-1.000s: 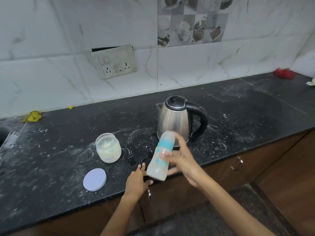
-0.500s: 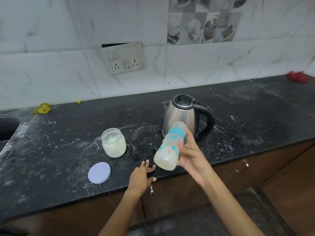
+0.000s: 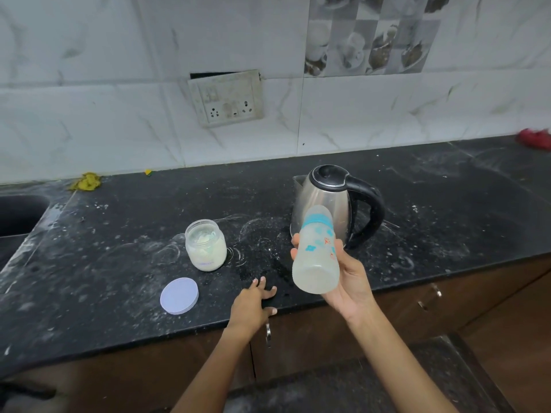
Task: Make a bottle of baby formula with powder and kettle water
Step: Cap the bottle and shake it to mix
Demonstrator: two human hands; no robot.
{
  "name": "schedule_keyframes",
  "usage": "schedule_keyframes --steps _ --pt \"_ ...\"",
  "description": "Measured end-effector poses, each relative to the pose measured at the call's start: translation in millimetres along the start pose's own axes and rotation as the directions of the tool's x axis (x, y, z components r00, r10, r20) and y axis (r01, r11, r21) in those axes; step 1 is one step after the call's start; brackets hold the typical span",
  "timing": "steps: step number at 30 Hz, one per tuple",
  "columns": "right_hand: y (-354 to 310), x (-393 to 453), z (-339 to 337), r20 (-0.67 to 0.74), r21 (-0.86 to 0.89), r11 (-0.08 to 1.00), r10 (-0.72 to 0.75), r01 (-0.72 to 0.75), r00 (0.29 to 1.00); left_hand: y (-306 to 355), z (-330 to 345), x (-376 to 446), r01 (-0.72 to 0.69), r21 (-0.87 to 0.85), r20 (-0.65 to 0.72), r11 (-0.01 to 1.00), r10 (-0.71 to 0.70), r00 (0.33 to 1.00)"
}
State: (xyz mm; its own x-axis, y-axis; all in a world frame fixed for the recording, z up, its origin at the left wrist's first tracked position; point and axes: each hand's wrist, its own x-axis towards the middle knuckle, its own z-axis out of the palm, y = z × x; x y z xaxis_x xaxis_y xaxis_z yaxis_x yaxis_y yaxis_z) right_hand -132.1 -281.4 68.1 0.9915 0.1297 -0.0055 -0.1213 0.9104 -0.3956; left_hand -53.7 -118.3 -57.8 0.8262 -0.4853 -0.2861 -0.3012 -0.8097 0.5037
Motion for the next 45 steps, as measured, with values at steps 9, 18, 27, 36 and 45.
schedule_keyframes --steps 9,18,27,36,45 --pt "3.4 3.9 6.8 -0.331 -0.415 0.903 -0.034 -0.113 0.943 0.7 -1.0 -0.6 0.004 -0.007 -0.008 1.0 -0.004 1.0" --pt "-10.4 -10.4 10.0 -0.176 -0.893 0.437 -0.121 -0.107 0.977 1.9 -1.5 -2.8 0.01 -0.03 -0.024 0.999 -0.011 1.0" --pt "12.5 -12.5 2.8 -0.207 -0.807 0.583 -0.127 -0.096 0.97 -1.5 2.2 -0.6 0.072 -0.131 -0.044 0.989 -0.079 0.996" --pt "8.3 -13.4 6.6 -0.13 -0.846 0.526 -0.036 -0.092 0.991 -0.8 1.1 -0.5 0.081 -0.103 -0.014 0.991 -0.083 0.996" --pt "10.2 -13.6 4.7 -0.136 -0.842 0.523 0.031 -0.132 0.99 -4.4 4.7 -0.1 0.056 -0.114 -0.06 0.992 -0.063 0.996"
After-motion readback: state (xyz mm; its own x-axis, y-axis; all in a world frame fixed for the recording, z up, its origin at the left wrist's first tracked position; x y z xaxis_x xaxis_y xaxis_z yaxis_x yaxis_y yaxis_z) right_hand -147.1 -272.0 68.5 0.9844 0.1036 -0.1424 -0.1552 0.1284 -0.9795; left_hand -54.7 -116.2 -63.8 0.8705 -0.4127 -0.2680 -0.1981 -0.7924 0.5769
